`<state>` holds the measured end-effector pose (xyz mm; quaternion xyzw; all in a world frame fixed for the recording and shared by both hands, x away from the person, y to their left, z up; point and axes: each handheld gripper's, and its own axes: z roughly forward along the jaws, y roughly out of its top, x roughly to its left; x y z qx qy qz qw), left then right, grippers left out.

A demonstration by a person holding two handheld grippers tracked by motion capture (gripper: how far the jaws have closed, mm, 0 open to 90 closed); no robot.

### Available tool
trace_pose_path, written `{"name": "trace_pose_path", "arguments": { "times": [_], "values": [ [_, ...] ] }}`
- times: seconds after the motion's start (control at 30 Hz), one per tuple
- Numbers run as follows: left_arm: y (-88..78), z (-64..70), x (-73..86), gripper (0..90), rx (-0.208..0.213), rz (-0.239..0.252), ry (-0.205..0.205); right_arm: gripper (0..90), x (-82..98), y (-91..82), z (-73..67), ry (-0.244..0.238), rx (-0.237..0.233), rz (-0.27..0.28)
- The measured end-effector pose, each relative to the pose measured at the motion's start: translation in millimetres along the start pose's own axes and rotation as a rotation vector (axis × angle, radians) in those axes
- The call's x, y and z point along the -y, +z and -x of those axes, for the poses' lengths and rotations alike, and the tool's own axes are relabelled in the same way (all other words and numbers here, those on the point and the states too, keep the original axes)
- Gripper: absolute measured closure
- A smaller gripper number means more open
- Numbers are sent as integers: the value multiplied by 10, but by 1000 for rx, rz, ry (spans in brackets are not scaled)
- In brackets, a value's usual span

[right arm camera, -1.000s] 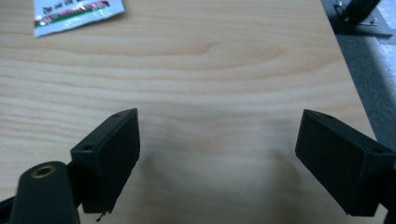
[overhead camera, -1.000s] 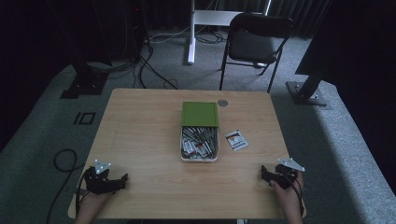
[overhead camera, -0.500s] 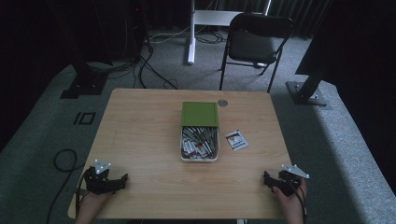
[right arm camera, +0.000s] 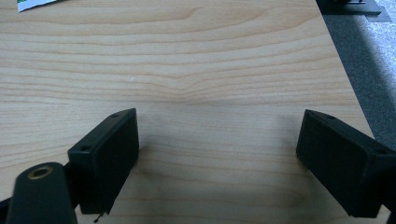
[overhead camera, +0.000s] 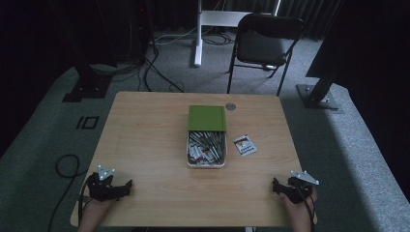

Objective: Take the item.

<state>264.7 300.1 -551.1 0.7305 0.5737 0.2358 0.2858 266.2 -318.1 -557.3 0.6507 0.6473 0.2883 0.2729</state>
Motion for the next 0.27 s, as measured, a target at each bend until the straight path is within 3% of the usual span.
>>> {"name": "trace_pose_path", "arguments": {
  "times": [0.27],
  "values": [
    [0, -1, 0, 14, 0, 0, 0, 129, -4, 5, -1, 3, 7, 0]
  ]
}}
